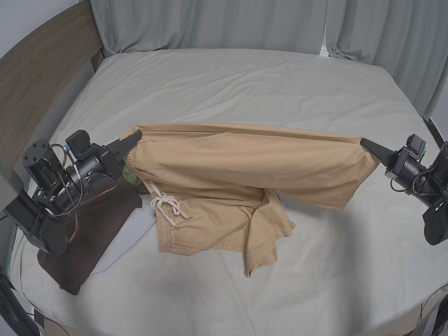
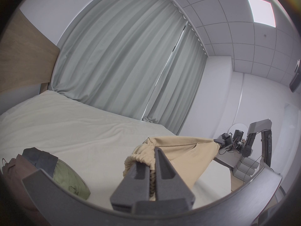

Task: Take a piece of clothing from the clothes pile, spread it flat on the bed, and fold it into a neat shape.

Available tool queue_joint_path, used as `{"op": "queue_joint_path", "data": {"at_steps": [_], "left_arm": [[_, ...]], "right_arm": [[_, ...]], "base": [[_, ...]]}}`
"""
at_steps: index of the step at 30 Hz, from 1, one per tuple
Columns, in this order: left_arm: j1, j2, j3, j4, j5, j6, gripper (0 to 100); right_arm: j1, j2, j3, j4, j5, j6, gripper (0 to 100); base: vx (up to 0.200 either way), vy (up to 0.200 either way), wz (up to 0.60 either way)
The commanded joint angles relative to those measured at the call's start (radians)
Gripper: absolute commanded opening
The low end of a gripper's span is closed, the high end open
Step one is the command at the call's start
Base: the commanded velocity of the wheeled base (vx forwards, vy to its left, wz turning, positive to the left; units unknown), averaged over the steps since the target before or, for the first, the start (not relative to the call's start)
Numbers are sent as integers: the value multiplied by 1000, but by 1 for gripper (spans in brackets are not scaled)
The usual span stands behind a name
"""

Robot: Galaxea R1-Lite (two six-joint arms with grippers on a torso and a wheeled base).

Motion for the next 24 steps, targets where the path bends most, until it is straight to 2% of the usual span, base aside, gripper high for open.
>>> {"op": "queue_joint_path", "data": {"at_steps": [1, 17, 24], "left_arm": [[17, 12, -2, -2, 1, -1, 0], [17, 20, 13, -2, 4, 4, 0], [17, 81, -27, -2, 31, -10, 0]], "right_arm": [[-6, 2, 0, -1, 0, 0, 0], [1, 12, -5, 1, -6, -3, 0], [8, 117, -98, 1, -45, -8, 0]], "base": [[0, 0, 0], [0, 0, 0], [0, 0, 0]]}}
